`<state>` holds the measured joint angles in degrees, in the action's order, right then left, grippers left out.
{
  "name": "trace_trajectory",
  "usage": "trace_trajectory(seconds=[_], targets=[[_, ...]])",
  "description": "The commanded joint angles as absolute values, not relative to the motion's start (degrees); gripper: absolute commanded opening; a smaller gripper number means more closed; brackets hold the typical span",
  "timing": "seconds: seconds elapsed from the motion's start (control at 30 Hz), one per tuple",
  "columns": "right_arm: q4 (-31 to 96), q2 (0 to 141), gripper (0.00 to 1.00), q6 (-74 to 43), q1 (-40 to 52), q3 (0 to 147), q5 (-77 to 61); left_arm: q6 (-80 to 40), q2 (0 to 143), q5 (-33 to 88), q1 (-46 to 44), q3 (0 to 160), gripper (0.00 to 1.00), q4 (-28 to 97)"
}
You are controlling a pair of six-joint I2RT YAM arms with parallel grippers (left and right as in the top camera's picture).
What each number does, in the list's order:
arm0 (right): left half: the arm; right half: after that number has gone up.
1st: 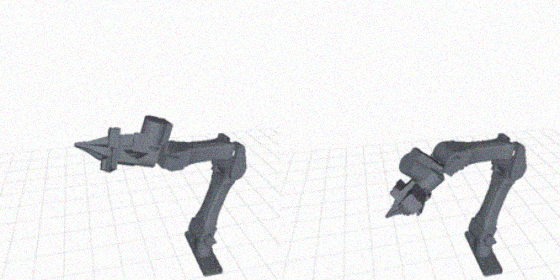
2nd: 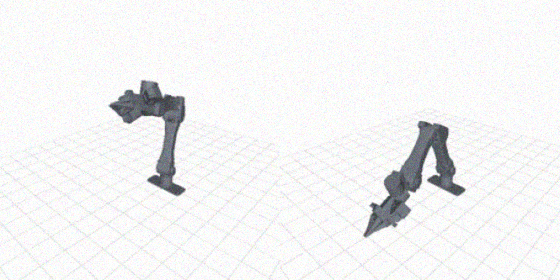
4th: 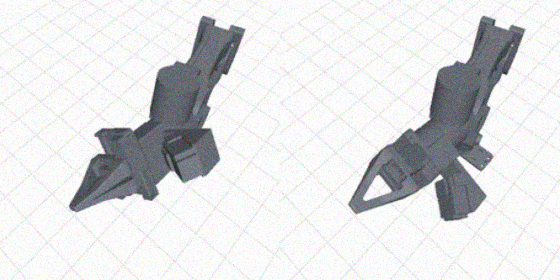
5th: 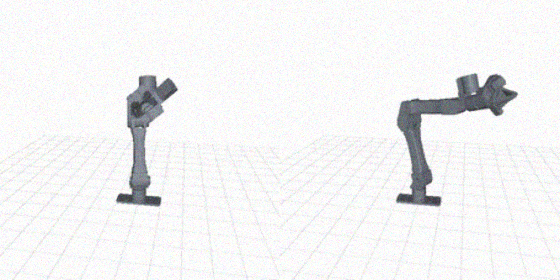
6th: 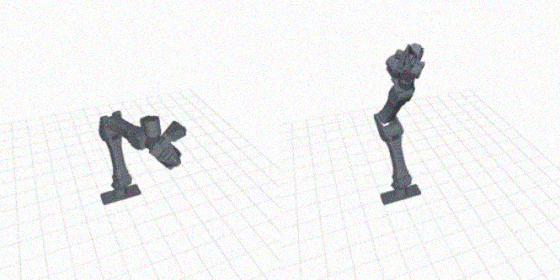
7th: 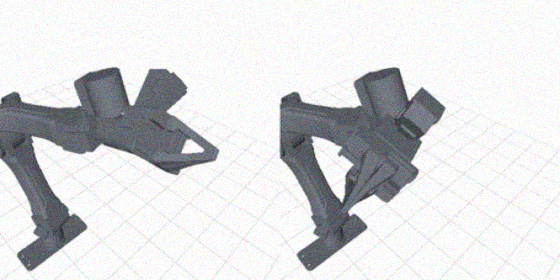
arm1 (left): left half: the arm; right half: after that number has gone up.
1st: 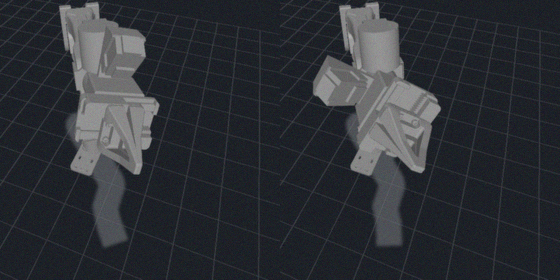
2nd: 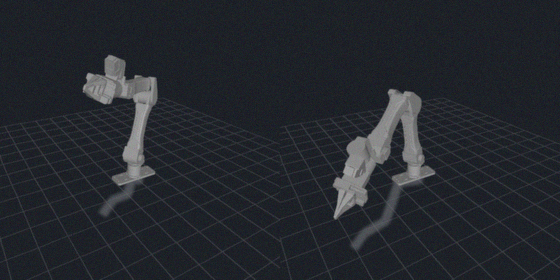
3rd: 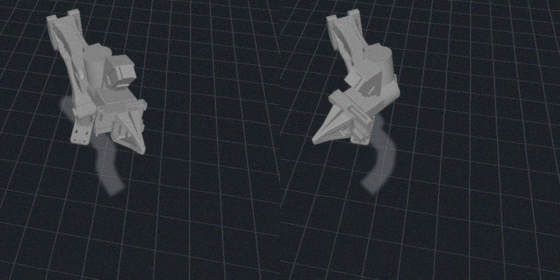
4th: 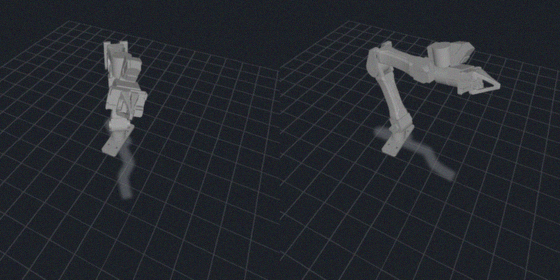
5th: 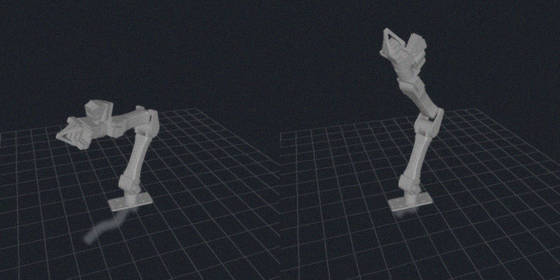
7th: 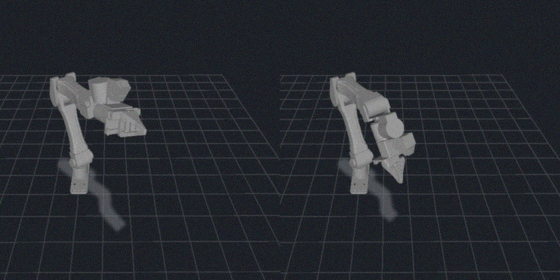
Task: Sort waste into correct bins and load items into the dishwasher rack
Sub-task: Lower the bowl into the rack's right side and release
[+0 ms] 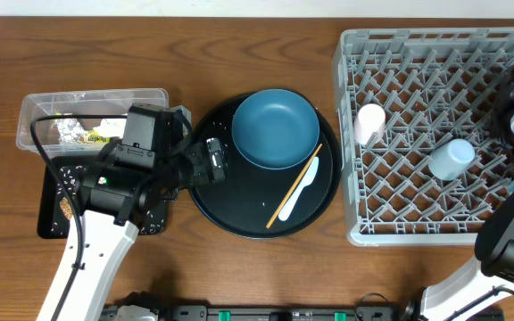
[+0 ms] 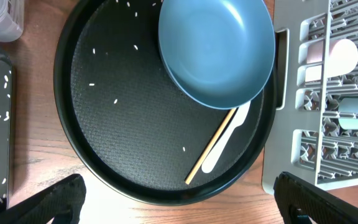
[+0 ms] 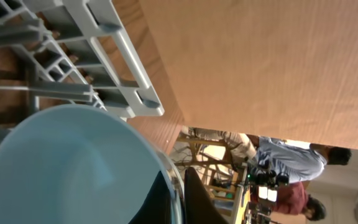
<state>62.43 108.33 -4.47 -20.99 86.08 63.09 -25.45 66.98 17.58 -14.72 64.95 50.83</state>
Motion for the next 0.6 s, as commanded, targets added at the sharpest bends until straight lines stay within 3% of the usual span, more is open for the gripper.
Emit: trace_trajectory(seconds=[0.0, 0.23, 0.4, 0.47, 0.53, 0.57], targets=[[60.69, 110.41, 0.01, -5.45, -19.05, 85.86, 55.05, -24.86, 67.11, 16.86, -14.48, 64.18, 0.98, 50.96], [59.88, 112.71, 0.01, -5.48, -15.66, 85.86, 53.8, -24.86, 67.11, 16.86, -14.48, 64.18, 0.98, 50.96], [55.79, 113.14, 0.16, -5.65, -14.59, 85.91, 42.02, -24.86, 67.11, 16.86, -14.48, 64.18, 0.98, 50.96], [54.57, 113.14, 0.3, -7.35, -14.55, 86.3, 36.4, -24.88, 67.11, 16.86, -14.48, 64.18, 0.98, 50.96], [53.3, 113.14, 0.58, -9.72, -14.57, 86.54, 31.31, -24.86, 67.11, 16.86, -14.48, 64.18, 0.98, 50.96], [53.08, 113.14, 0.66, -9.82, -14.61, 86.85, 29.63, -24.88, 67.11, 16.86, -14.48, 64.18, 0.98, 50.96]])
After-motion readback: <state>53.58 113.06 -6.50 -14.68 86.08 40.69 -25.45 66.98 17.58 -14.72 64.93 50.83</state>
